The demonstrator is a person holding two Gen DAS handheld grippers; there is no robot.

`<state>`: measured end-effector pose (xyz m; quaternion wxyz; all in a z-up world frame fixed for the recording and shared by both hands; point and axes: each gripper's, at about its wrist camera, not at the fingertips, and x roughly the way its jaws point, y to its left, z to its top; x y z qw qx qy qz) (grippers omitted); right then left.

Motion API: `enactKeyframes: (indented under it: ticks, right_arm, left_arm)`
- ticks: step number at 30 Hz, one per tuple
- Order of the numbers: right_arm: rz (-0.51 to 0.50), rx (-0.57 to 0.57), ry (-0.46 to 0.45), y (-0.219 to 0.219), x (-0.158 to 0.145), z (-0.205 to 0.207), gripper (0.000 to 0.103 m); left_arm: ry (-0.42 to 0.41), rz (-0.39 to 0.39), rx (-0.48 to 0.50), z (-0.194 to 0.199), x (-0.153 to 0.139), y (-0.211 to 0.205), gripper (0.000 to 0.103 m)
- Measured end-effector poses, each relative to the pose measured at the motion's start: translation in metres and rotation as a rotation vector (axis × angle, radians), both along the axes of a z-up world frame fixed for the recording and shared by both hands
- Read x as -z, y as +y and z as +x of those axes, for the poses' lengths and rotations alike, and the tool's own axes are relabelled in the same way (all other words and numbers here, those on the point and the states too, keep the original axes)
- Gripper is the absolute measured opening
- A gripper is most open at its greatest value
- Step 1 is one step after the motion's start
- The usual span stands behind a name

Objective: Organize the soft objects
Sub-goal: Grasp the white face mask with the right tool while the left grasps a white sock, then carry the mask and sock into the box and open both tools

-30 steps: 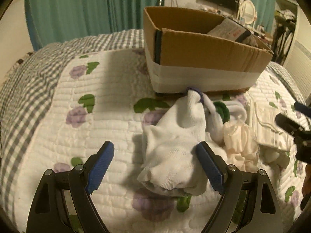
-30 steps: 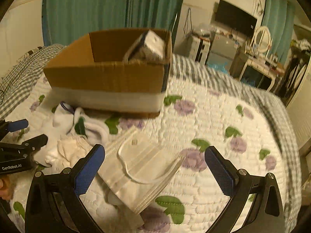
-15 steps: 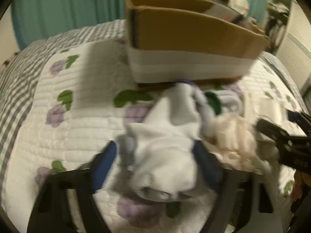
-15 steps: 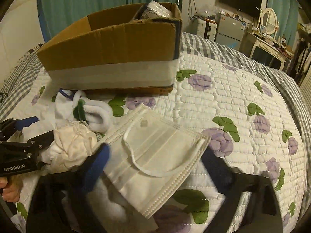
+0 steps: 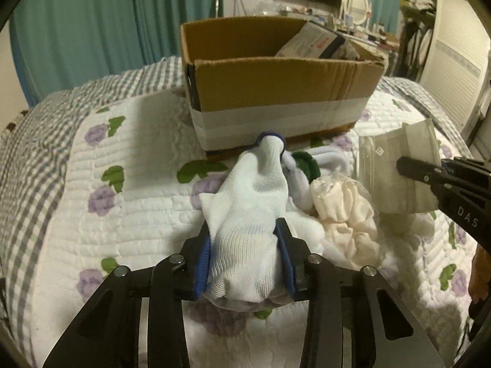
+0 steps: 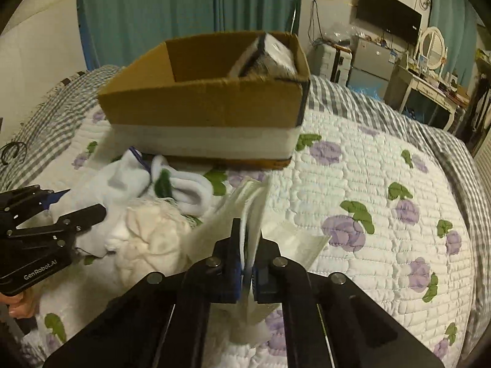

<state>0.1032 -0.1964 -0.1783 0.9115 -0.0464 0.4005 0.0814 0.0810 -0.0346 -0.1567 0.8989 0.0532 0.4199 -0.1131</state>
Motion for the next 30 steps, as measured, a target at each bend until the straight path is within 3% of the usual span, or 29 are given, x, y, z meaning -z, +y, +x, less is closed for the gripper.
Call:
enactKeyframes:
  ticks: [15, 30]
  right_arm:
    - [0.034, -0.057, -0.109, 0.013, -0.054, -0.045, 0.003]
    - [0.067, -0.074, -0.317, 0.019, -0.143, -0.094, 0.003]
  left_arm:
    - [-0.119, -0.030, -0.030, -0.029, -0.057, 0.017, 0.036]
    - [-0.285, -0.083, -0.078, -0.052, -0.142, 0.034, 0.036]
